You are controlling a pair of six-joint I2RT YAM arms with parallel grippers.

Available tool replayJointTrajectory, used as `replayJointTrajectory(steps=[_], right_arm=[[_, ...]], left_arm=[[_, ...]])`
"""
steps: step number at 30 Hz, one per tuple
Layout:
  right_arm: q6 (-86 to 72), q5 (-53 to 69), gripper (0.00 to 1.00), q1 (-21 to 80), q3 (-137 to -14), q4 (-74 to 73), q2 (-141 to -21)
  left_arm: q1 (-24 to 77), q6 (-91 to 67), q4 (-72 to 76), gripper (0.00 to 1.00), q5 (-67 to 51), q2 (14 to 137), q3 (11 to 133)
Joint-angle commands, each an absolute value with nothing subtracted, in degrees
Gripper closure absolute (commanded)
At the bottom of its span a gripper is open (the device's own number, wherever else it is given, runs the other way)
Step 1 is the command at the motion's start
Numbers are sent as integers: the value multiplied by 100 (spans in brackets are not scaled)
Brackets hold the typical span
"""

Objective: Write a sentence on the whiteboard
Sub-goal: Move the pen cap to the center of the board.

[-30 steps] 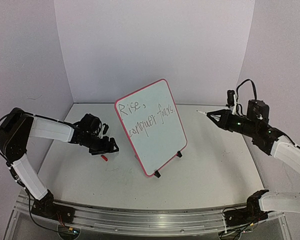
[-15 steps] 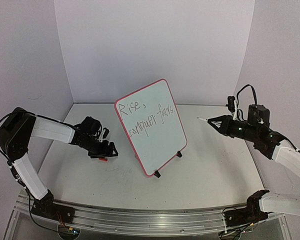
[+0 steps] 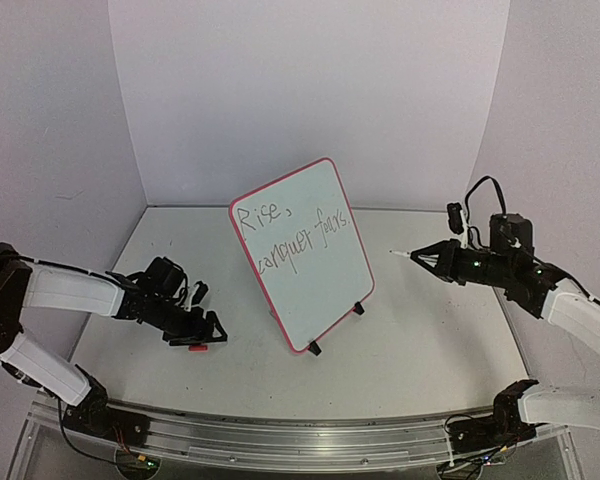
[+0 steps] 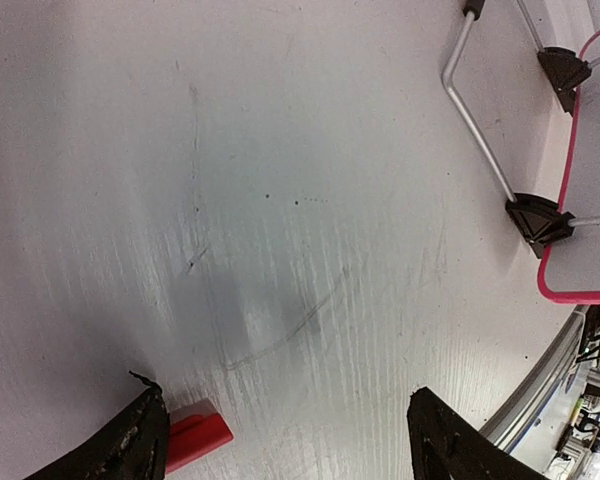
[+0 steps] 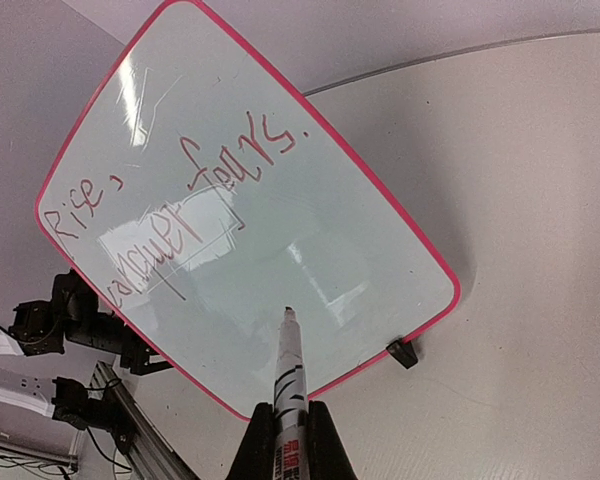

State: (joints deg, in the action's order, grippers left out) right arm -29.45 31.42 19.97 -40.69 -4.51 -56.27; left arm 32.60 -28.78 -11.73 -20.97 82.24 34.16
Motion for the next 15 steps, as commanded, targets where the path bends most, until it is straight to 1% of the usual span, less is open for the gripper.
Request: replayJointTrajectory(steps=[1, 11, 15], right_arm=[[-2956, 3234, 100, 2039, -4042, -422, -5648], [-2979, 3250, 100, 2061, -3979, -416, -5536], [-2996, 3247, 100, 2063, -3977, -412, -5520]], left_arm=[[3304, -2986, -1516, 19, -2028, 7814, 3208], [3417, -2620, -1956, 18, -1241, 7492, 3264], [3435, -2627, -2088, 18, -1246, 7418, 3232]])
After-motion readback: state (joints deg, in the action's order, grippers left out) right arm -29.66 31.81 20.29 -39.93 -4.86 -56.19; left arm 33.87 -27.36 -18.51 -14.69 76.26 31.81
